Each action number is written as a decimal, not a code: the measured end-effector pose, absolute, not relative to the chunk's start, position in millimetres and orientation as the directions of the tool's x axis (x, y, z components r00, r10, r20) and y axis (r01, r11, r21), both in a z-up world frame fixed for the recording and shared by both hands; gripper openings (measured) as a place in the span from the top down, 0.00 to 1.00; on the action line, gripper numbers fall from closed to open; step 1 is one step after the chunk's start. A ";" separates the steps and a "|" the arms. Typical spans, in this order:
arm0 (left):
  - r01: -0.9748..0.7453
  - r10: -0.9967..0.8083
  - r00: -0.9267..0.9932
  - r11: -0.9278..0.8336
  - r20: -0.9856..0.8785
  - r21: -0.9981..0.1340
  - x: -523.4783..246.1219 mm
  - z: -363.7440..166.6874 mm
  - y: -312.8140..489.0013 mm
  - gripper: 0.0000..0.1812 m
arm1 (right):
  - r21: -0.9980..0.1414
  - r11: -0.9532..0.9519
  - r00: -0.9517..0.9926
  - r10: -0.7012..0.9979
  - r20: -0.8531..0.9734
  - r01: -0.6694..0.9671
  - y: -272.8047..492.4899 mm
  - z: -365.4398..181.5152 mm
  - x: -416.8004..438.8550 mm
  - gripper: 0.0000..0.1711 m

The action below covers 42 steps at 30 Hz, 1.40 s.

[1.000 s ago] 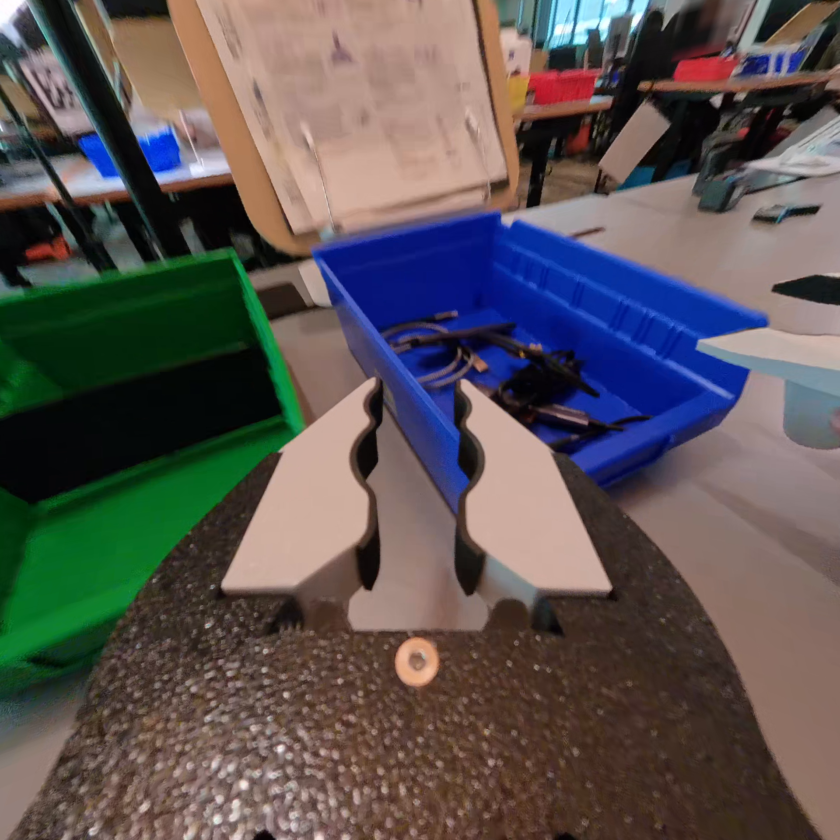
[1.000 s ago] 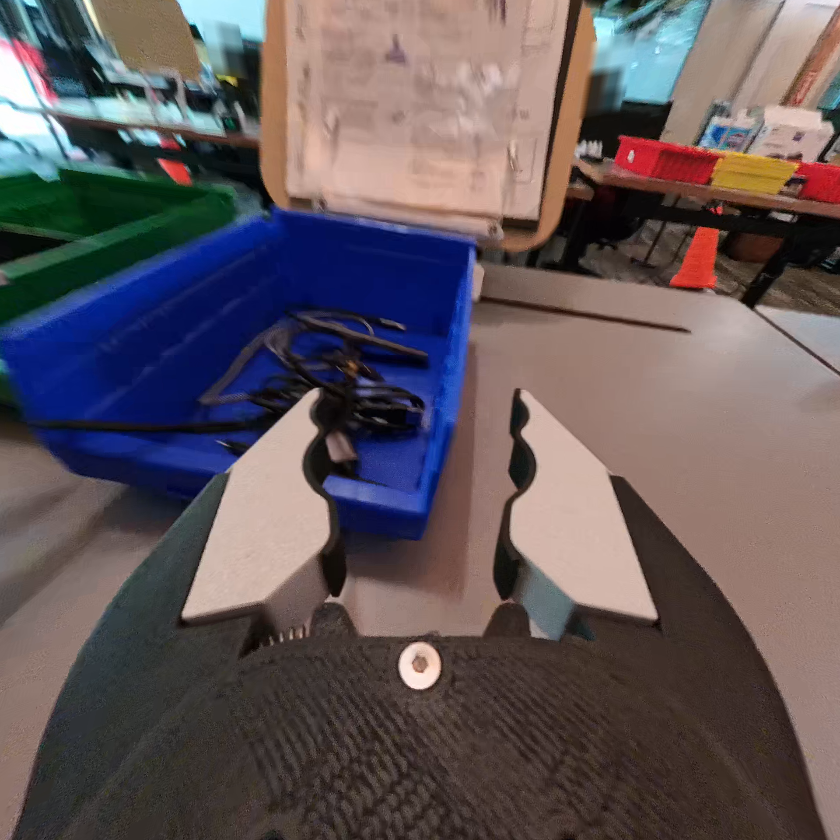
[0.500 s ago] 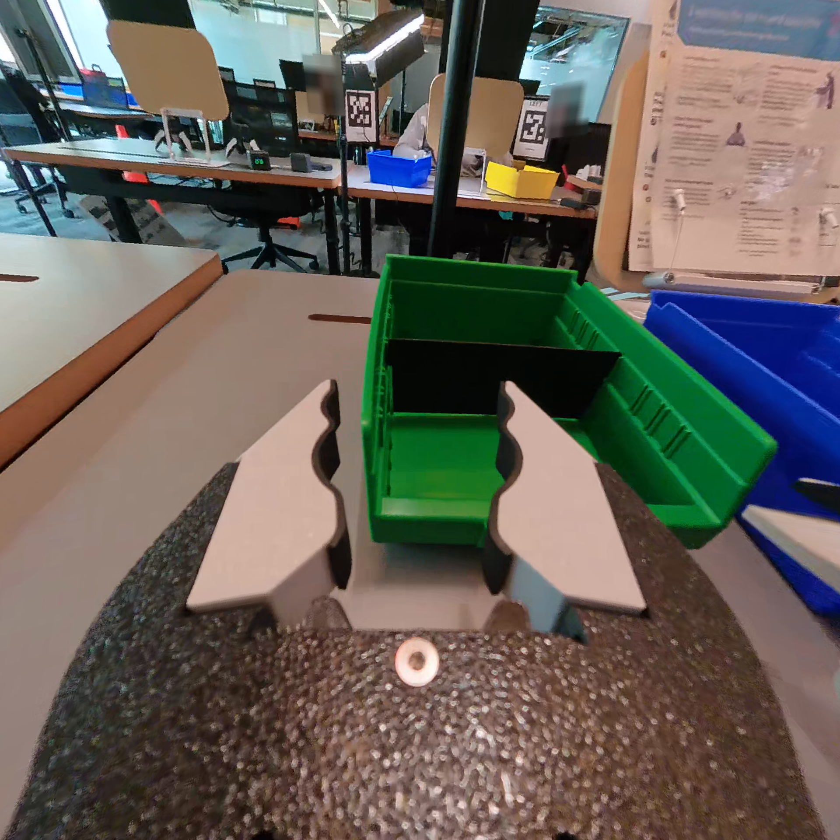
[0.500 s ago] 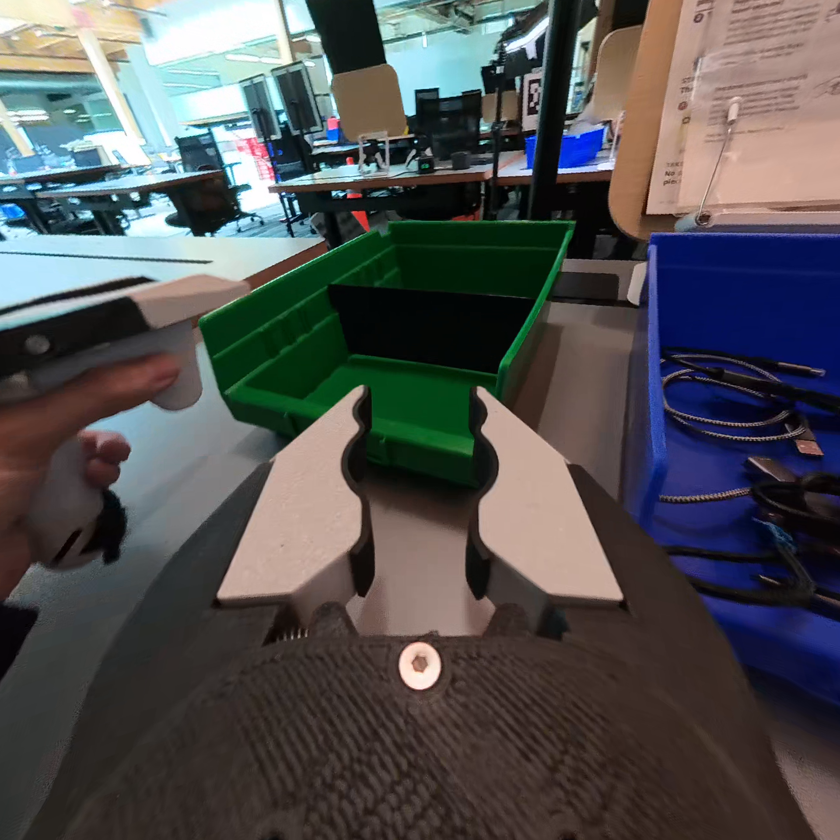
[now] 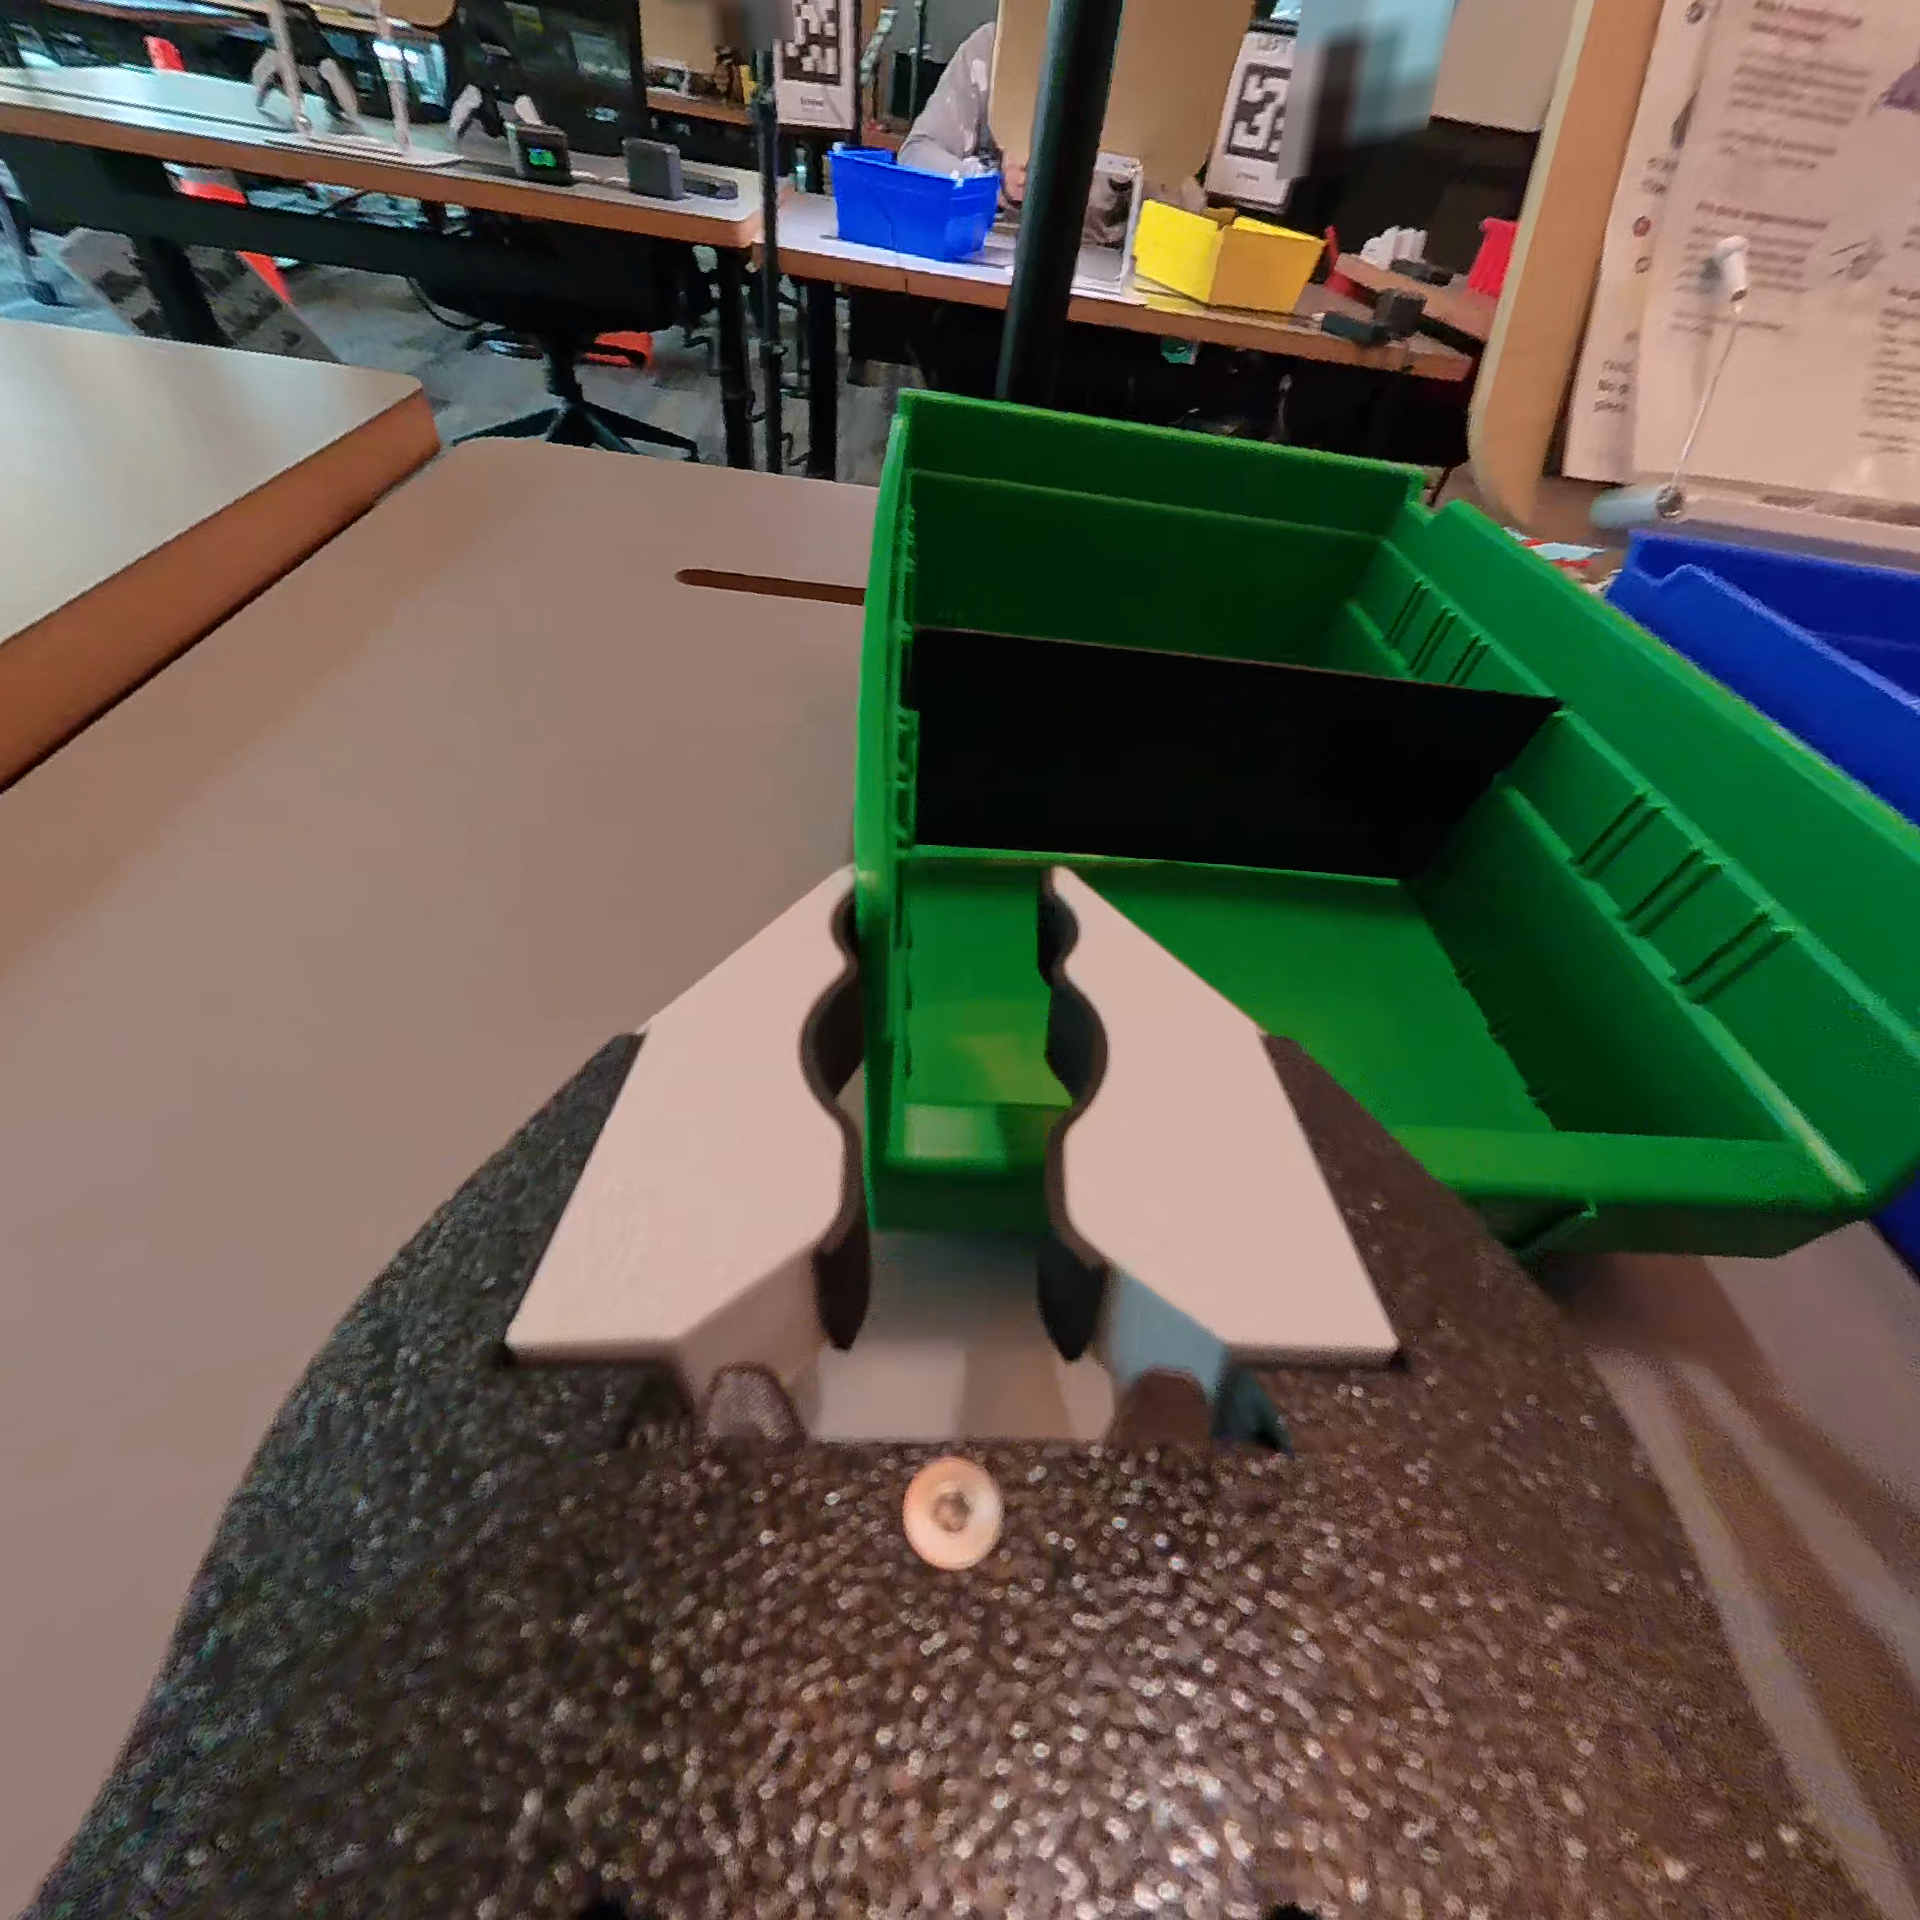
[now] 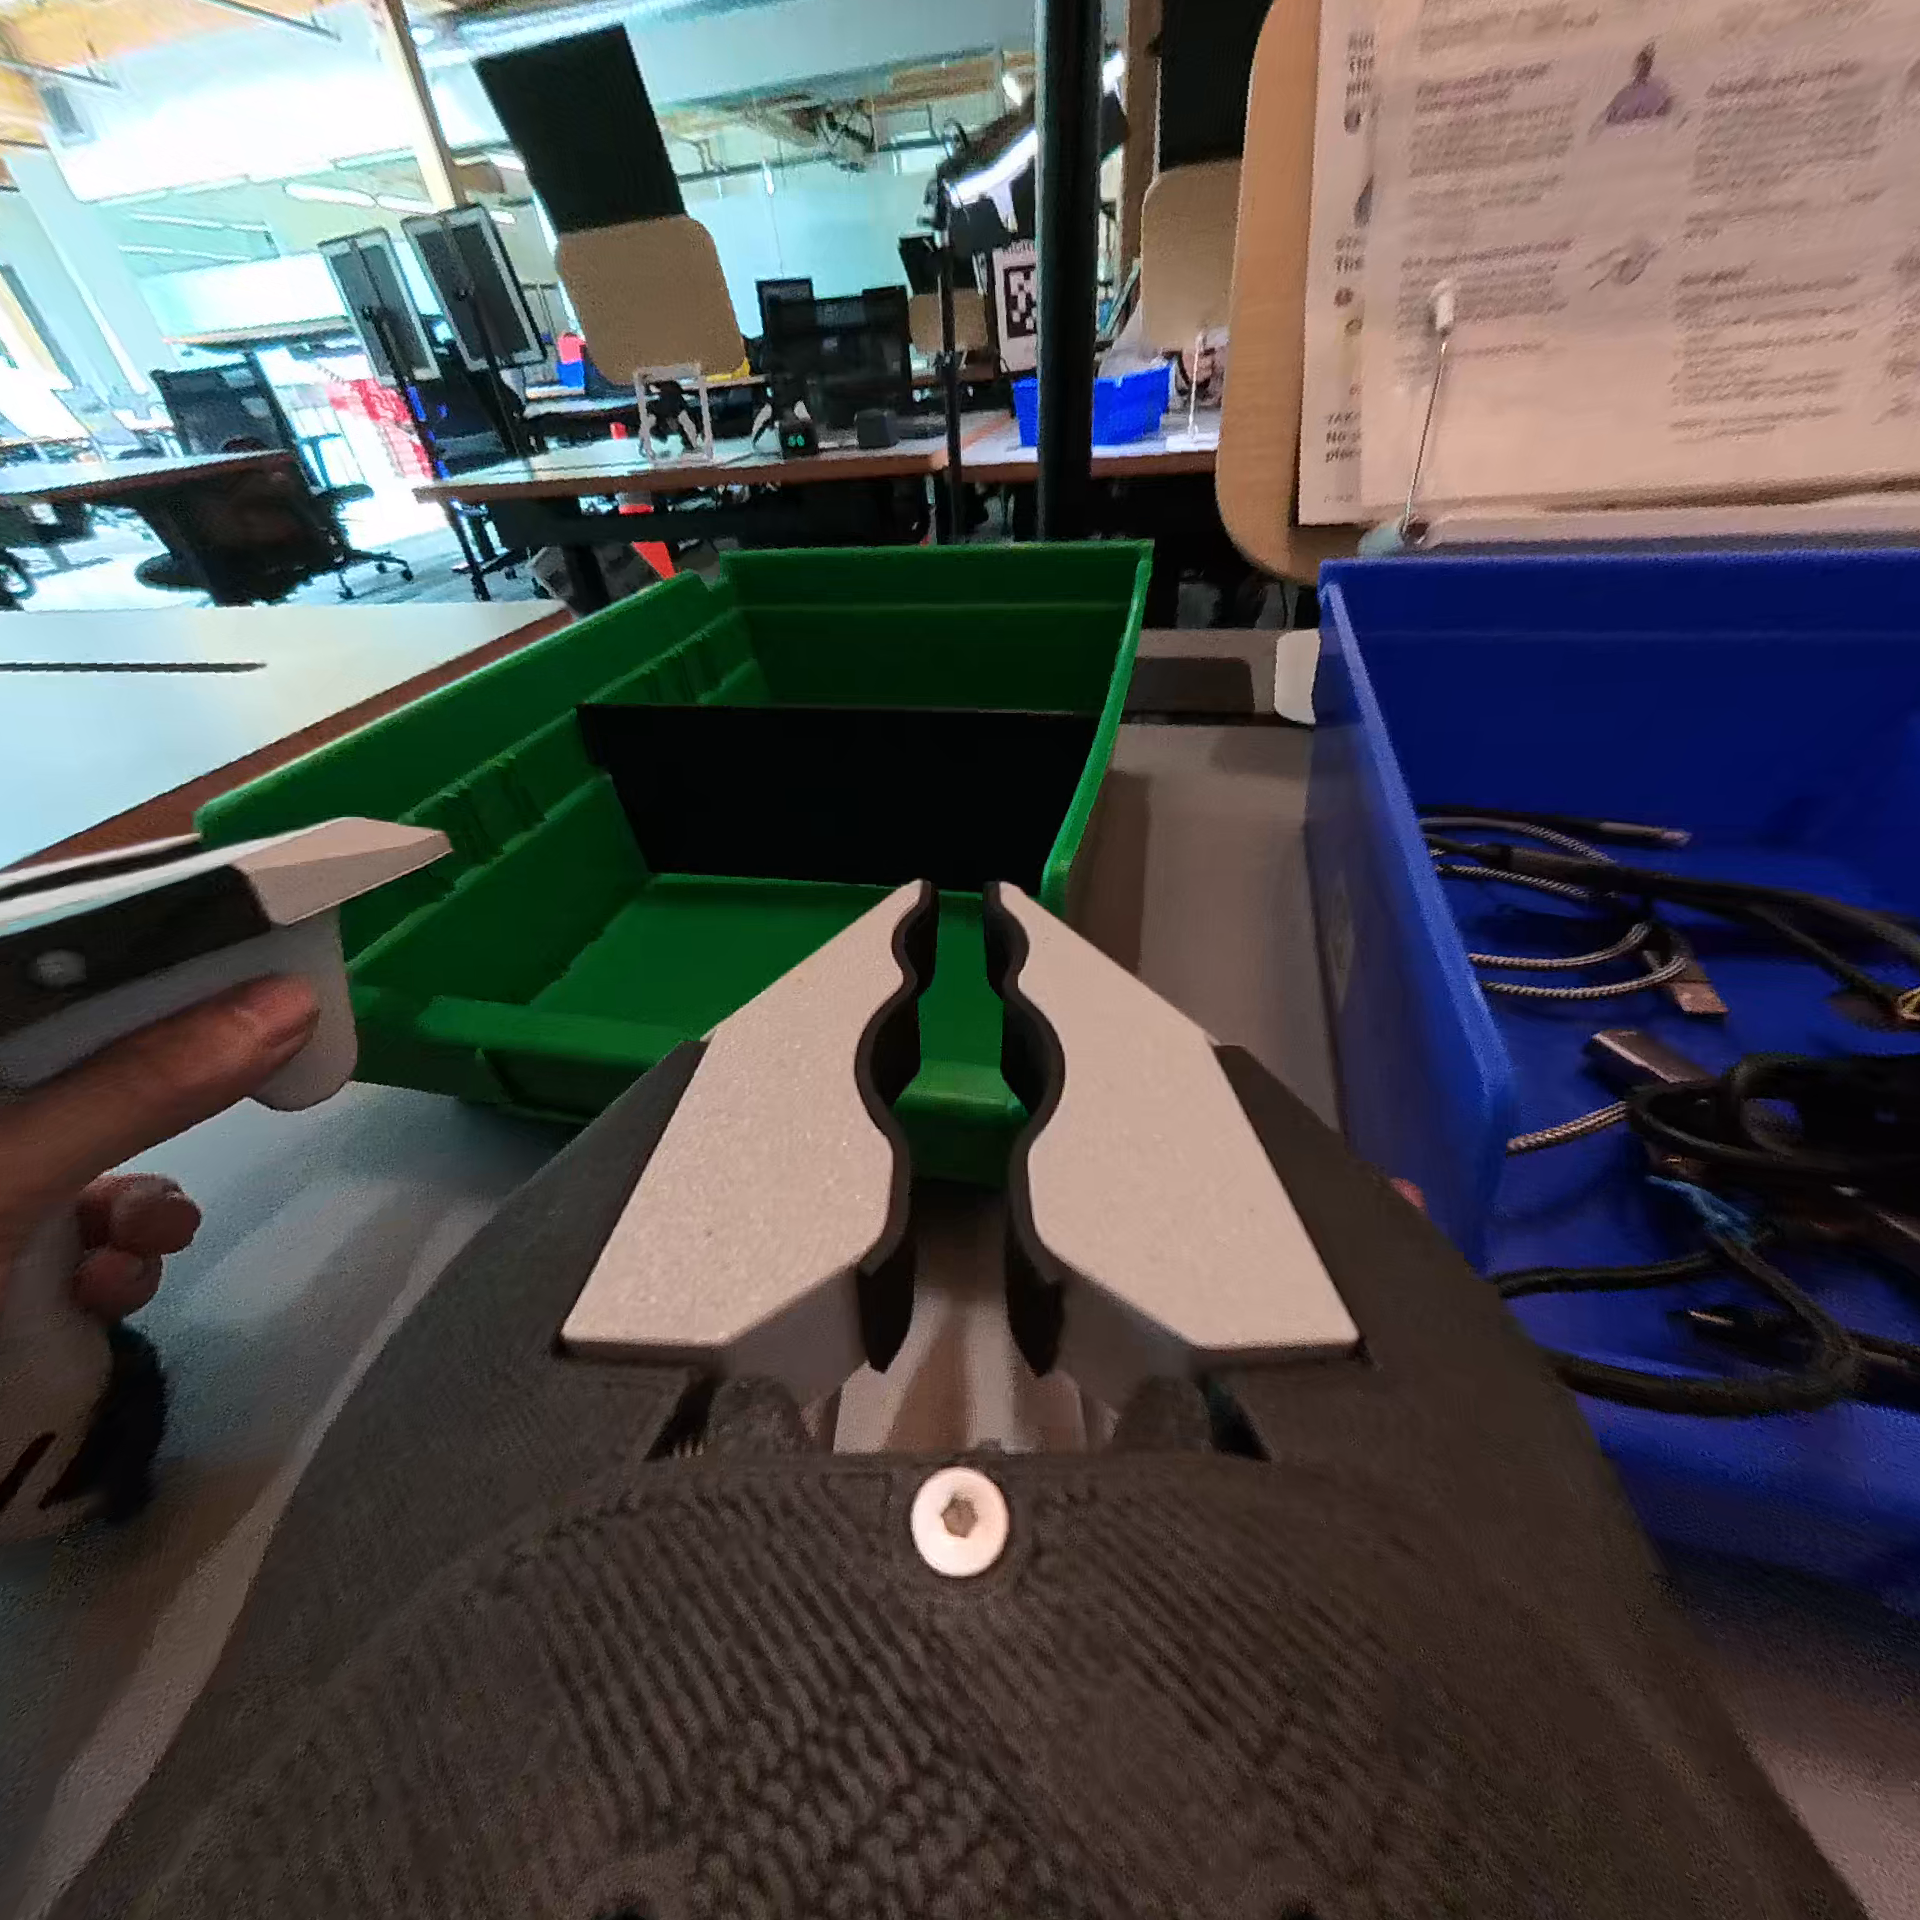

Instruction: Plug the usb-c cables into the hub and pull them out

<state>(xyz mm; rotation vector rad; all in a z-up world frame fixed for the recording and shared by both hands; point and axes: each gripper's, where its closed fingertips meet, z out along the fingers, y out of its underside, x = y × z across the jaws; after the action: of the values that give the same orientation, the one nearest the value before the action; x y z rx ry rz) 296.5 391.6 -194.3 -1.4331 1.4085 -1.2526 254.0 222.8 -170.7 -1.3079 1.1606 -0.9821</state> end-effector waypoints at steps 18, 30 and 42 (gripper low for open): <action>-0.252 -0.992 -0.066 -0.085 0.105 -0.964 297.2 -197.5 400.3 1.00 | -0.959 0.169 0.076 -0.979 -0.190 -0.226 210.1 -192.5 290.1 0.89; 0.029 -0.980 0.092 -0.176 0.178 -0.984 262.3 -114.2 417.0 1.00 | -0.986 0.139 0.246 -0.956 -0.158 -0.091 220.5 -123.6 281.3 0.98; 0.438 -0.981 -0.190 -0.045 -0.044 -0.898 181.5 -9.0 177.7 0.97 | -0.935 0.048 0.102 -0.995 -0.012 0.352 -24.1 -1.6 189.9 1.00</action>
<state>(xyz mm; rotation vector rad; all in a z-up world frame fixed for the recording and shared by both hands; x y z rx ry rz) 181.5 177.7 -9.0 -0.7648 0.9961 -1.5318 189.9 -24.1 -1.6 -0.9641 0.8858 -1.2656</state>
